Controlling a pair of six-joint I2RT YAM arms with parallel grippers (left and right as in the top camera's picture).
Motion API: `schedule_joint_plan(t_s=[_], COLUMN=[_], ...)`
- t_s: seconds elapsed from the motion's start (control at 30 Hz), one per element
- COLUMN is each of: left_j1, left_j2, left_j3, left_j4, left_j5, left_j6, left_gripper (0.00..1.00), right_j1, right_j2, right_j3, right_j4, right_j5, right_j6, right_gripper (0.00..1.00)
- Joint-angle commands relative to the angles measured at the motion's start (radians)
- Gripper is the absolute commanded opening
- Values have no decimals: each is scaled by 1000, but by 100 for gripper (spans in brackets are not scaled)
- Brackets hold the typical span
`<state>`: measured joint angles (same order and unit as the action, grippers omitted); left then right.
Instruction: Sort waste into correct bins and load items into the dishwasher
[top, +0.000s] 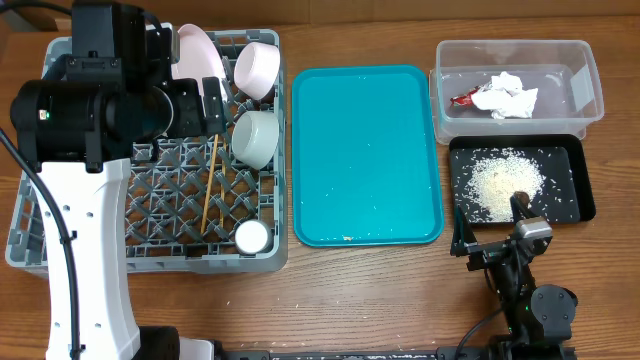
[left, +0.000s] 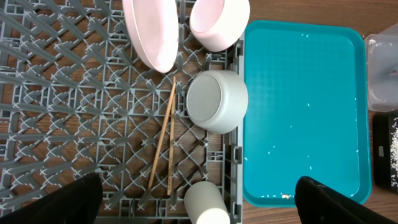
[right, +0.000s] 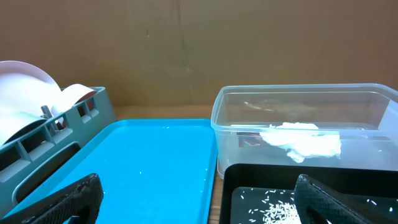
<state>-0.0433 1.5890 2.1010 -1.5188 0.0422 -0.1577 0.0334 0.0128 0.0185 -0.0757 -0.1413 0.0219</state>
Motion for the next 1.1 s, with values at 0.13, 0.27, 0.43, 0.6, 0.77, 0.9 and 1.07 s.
schedule_joint_plan(t_s=[0.13, 0.27, 0.43, 0.6, 0.77, 0.9, 1.07], left_j1=[4, 4, 4, 4, 4, 6, 6], left_j2=[5, 5, 5, 5, 5, -23, -122], left_j3=[9, 9, 9, 9, 9, 9, -19], left_j4=[5, 5, 5, 5, 5, 11, 45], left_j5=[10, 10, 10, 10, 10, -131, -164], left_j6=[-3, -3, -3, -3, -2, 58, 61], left_gripper=[100, 100, 100, 100, 100, 100, 100], right_j1=[4, 4, 4, 4, 4, 4, 4], right_j2=[-10, -10, -10, -10, -10, -10, -10], right_j3=[-10, -10, -10, -10, -10, -10, -10], right_j4=[3, 3, 3, 3, 3, 3, 3], right_j5=[10, 10, 10, 10, 10, 10, 10], right_j6=[0, 0, 0, 0, 0, 0, 0], right_gripper=[100, 100, 100, 100, 100, 100, 100])
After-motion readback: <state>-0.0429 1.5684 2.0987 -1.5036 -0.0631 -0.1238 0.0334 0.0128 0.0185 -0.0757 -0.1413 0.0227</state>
